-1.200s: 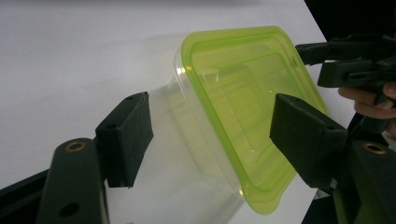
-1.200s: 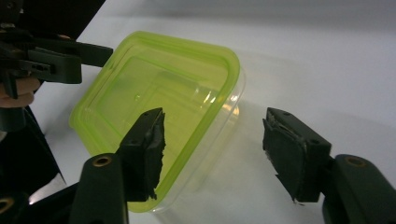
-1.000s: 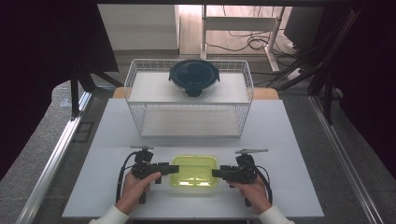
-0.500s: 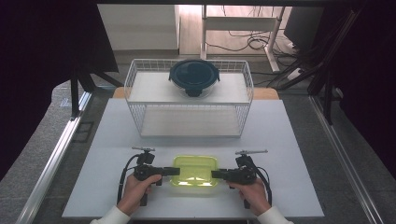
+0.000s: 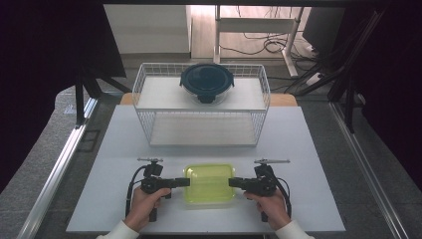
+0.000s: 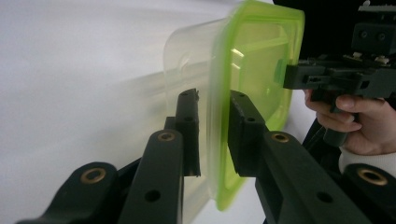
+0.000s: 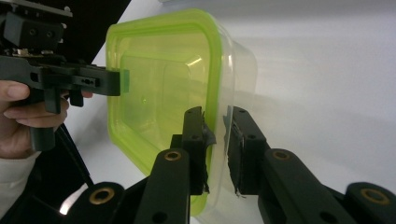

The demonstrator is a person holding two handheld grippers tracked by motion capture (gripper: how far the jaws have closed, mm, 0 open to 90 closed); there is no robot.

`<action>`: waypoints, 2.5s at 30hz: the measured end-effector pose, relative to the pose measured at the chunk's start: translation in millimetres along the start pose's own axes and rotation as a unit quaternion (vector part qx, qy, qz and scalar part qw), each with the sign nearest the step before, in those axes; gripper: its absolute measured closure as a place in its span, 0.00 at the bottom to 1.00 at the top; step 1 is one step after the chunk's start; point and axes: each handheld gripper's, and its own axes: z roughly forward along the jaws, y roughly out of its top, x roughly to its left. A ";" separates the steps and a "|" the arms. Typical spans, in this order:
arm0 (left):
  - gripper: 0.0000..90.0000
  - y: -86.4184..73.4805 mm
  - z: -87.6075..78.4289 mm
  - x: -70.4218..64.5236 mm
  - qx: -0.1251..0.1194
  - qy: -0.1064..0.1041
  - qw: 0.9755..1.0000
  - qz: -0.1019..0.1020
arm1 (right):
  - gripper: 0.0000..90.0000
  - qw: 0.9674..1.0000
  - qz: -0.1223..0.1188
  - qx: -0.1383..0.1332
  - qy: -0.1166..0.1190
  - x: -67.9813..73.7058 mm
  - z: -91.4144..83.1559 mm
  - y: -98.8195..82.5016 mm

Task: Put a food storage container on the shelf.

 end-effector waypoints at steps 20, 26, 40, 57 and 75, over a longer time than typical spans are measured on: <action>0.85 7.7 -26.2 -37.7 -0.033 0.007 0.998 0.062 | 0.86 0.996 -0.078 -0.045 -0.002 26.1 -23.5 10.2; 0.84 9.9 -33.1 -48.0 -0.043 0.009 0.996 0.078 | 0.86 0.994 -0.095 -0.055 0.002 32.7 -31.5 15.2; 0.85 30.3 -36.8 -58.2 -0.050 0.006 0.994 0.098 | 0.86 0.992 -0.113 -0.061 0.002 37.2 -43.1 32.8; 0.85 67.3 -60.1 -81.3 -0.072 0.003 0.990 0.124 | 0.86 0.986 -0.145 -0.088 0.002 62.1 -63.8 72.4; 0.85 97.9 -77.6 -89.0 -0.084 0.000 0.988 0.130 | 0.86 0.983 -0.158 -0.096 0.008 77.4 -69.3 107.7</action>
